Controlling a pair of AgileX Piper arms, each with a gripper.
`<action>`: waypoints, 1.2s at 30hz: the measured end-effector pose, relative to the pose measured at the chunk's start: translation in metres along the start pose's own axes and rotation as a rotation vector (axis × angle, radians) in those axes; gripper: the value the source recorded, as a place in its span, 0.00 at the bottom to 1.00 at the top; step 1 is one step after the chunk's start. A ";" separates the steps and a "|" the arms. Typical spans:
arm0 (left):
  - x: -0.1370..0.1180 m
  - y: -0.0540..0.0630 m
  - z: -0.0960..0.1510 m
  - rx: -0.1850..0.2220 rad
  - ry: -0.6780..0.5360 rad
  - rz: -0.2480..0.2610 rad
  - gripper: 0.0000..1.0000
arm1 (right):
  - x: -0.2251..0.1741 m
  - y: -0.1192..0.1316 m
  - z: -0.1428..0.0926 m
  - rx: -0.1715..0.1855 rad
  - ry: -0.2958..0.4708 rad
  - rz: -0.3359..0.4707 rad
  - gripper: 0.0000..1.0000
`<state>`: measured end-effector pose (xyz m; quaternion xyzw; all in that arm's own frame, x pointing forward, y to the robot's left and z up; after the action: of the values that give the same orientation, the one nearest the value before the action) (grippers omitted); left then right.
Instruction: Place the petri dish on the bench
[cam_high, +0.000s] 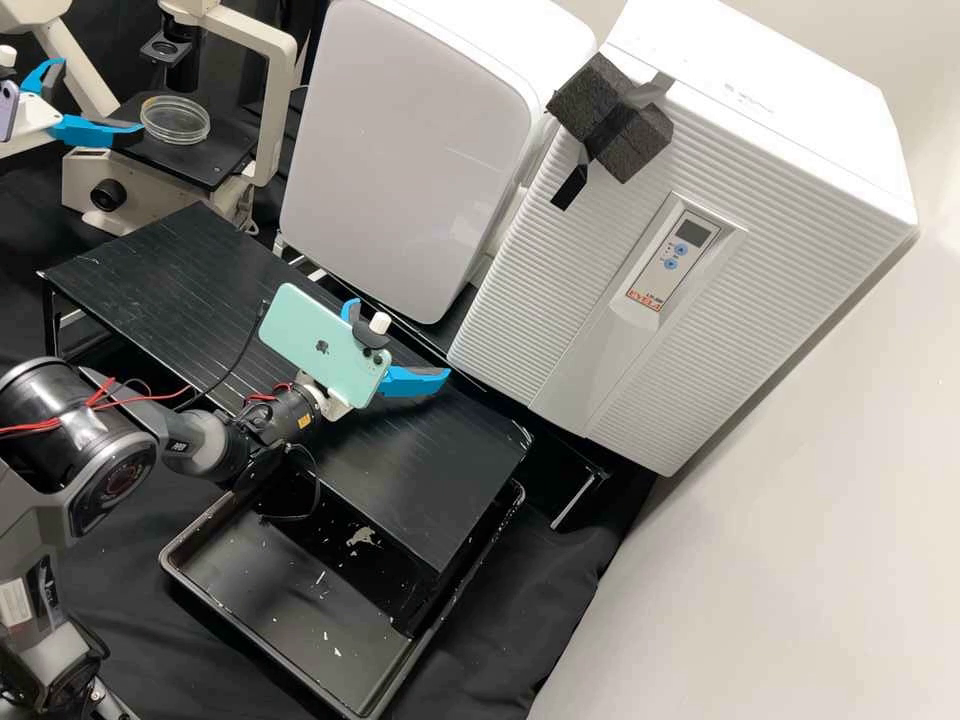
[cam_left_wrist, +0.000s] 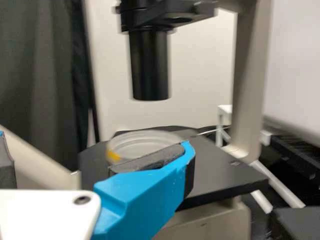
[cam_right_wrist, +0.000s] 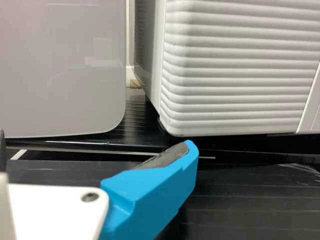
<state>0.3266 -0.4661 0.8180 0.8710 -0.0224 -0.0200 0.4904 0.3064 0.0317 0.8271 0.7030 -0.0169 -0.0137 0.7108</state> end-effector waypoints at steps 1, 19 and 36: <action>0.003 0.000 0.003 -0.003 -0.016 0.000 1.00 | 0.000 0.000 0.000 0.000 0.000 0.000 1.00; 0.035 -0.025 0.009 0.015 -0.009 -0.055 1.00 | 0.000 0.000 0.000 0.000 0.000 0.000 1.00; 0.051 -0.029 0.007 0.011 0.012 -0.044 1.00 | 0.000 0.000 0.000 0.000 0.000 0.000 1.00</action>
<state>0.3779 -0.4601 0.7893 0.8741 -0.0006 -0.0253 0.4851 0.3064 0.0317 0.8271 0.7030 -0.0169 -0.0137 0.7108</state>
